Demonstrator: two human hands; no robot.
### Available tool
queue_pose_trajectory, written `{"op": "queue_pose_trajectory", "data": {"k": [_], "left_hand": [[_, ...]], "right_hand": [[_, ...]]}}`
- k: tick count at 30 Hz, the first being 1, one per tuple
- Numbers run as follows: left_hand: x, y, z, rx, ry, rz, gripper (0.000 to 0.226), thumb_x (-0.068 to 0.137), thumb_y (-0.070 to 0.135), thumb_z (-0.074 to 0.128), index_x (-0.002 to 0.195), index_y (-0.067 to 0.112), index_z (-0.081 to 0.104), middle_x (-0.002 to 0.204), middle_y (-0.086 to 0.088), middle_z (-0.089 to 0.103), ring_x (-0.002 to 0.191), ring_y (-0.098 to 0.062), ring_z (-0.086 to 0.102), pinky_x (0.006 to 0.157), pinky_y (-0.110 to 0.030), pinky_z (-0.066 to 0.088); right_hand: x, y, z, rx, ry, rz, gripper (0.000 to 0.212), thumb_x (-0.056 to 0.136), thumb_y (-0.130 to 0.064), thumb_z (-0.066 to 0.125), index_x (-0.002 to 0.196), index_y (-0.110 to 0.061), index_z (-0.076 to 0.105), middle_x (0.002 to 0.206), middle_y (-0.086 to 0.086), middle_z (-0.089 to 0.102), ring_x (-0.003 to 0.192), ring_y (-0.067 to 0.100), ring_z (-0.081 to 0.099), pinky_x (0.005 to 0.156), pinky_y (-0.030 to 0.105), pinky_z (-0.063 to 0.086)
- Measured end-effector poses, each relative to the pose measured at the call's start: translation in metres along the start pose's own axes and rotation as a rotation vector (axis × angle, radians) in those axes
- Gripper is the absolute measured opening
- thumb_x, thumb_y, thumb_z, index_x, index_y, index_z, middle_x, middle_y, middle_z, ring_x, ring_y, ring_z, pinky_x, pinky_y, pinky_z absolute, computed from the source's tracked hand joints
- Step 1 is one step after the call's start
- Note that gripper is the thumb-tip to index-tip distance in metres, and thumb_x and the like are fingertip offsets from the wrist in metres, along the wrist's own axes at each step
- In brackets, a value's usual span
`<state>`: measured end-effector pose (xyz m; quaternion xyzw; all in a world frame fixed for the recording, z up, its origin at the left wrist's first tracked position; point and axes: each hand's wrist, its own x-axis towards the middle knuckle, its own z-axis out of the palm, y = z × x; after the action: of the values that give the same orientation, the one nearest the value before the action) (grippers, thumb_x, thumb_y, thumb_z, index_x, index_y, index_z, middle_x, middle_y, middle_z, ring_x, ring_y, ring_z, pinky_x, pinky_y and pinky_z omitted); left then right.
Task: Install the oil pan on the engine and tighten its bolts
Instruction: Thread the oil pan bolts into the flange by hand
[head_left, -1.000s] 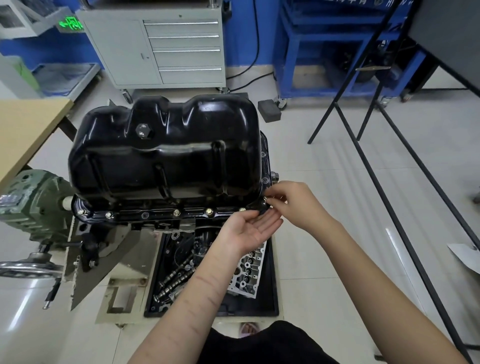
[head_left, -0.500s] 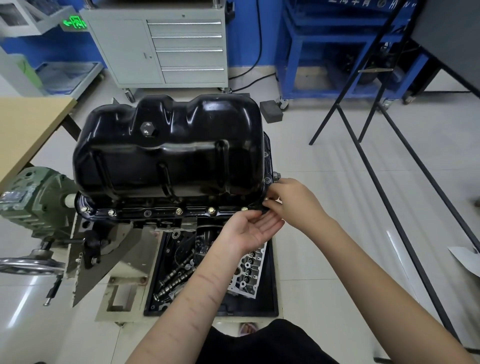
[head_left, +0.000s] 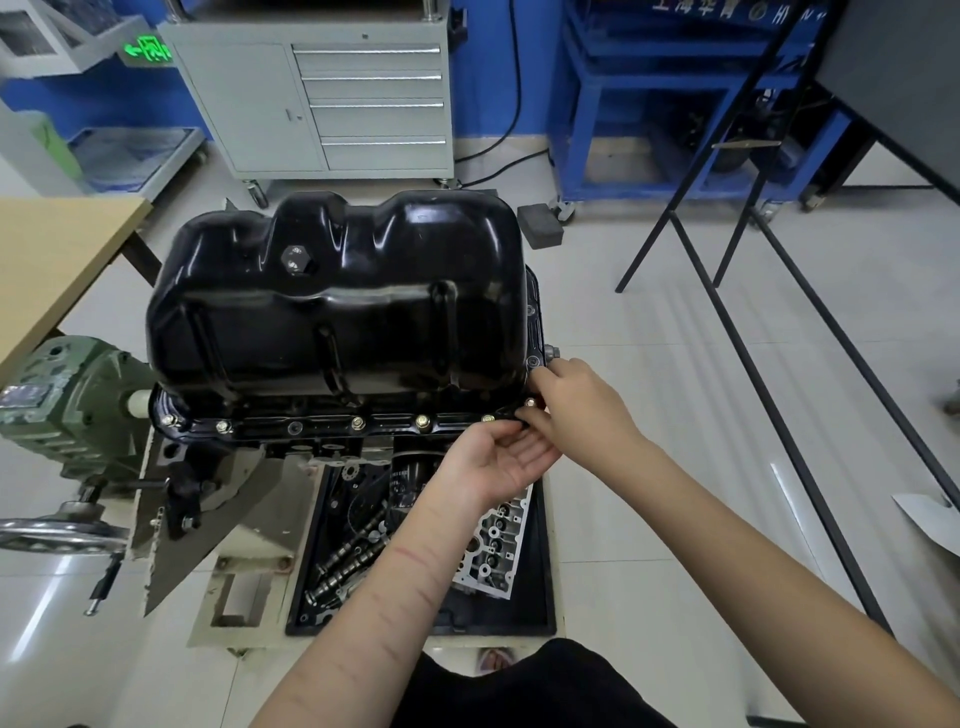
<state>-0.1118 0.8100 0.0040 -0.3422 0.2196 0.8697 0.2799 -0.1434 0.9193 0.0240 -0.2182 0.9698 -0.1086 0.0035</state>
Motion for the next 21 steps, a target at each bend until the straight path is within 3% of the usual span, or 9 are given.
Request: {"op": "queue_pose_trajectory", "data": {"k": [3, 7, 9, 12, 14, 18, 21], "left_hand": [[0.0004, -0.0007, -0.0003, 0.016, 0.003, 0.002, 0.027, 0.094, 0.0, 0.036, 0.076, -0.007, 0.054, 0.081, -0.023, 0.067, 0.123, -0.031, 0.049, 0.09, -0.05, 0.038], [-0.0008, -0.0007, 0.0009, 0.01, 0.019, 0.006, 0.029, 0.094, 0.0, 0.037, 0.074, -0.009, 0.055, 0.111, -0.018, 0.059, 0.122, -0.031, 0.049, 0.088, -0.051, 0.038], [-0.0009, -0.0004, 0.0013, 0.026, 0.028, 0.012, 0.028, 0.094, 0.0, 0.037, 0.074, -0.007, 0.055, 0.113, -0.018, 0.06, 0.122, -0.031, 0.049, 0.088, -0.05, 0.039], [-0.0003, -0.0007, 0.0009, 0.034, 0.021, 0.01, 0.03, 0.094, 0.001, 0.036, 0.072, -0.005, 0.054, 0.073, -0.021, 0.068, 0.123, -0.029, 0.049, 0.088, -0.049, 0.038], [-0.0005, -0.0007, 0.0007, 0.033, 0.021, 0.015, 0.031, 0.094, 0.001, 0.035, 0.07, -0.005, 0.055, 0.064, -0.019, 0.066, 0.123, -0.028, 0.049, 0.087, -0.049, 0.038], [-0.0029, -0.0012, 0.0021, 0.024, 0.021, 0.019, 0.03, 0.094, 0.0, 0.035, 0.072, -0.007, 0.055, 0.064, -0.021, 0.067, 0.122, -0.029, 0.049, 0.086, -0.048, 0.039], [-0.0037, -0.0008, 0.0023, 0.02, 0.011, 0.017, 0.04, 0.094, 0.0, 0.035, 0.064, -0.01, 0.059, 0.087, -0.02, 0.065, 0.123, -0.031, 0.049, 0.085, -0.05, 0.039]], "right_hand": [[-0.0031, 0.0024, -0.0014, 0.08, -0.034, -0.021, 0.023, 0.09, -0.022, 0.054, 0.106, -0.006, 0.058, 0.106, 0.009, 0.056, 0.107, 0.025, 0.047, 0.079, 0.032, 0.041], [-0.0015, -0.0016, 0.0003, 0.019, -0.022, 0.008, 0.023, 0.092, -0.023, 0.049, 0.102, -0.003, 0.055, 0.106, 0.011, 0.056, 0.107, 0.025, 0.047, 0.072, 0.029, 0.036], [-0.0002, -0.0054, 0.0016, -0.028, -0.012, 0.027, 0.026, 0.093, -0.027, 0.047, 0.104, -0.004, 0.053, 0.109, 0.009, 0.056, 0.108, 0.024, 0.046, 0.073, 0.03, 0.037], [-0.0005, -0.0073, 0.0025, -0.054, -0.01, 0.031, 0.026, 0.094, -0.026, 0.046, 0.107, -0.005, 0.052, 0.111, 0.009, 0.055, 0.11, 0.024, 0.046, 0.076, 0.032, 0.039], [-0.0015, -0.0072, 0.0028, -0.056, -0.011, 0.021, 0.022, 0.094, -0.021, 0.045, 0.108, -0.005, 0.053, 0.111, 0.009, 0.055, 0.109, 0.024, 0.045, 0.076, 0.031, 0.039], [-0.0007, -0.0068, 0.0027, -0.047, -0.042, -0.044, 0.024, 0.092, -0.008, 0.041, 0.11, -0.007, 0.056, 0.111, 0.01, 0.053, 0.108, 0.025, 0.044, 0.079, 0.029, 0.04], [0.0031, -0.0035, -0.0007, -0.039, -0.053, -0.083, 0.027, 0.09, -0.004, 0.041, 0.111, -0.007, 0.058, 0.111, 0.009, 0.055, 0.108, 0.026, 0.046, 0.084, 0.031, 0.041]]}}
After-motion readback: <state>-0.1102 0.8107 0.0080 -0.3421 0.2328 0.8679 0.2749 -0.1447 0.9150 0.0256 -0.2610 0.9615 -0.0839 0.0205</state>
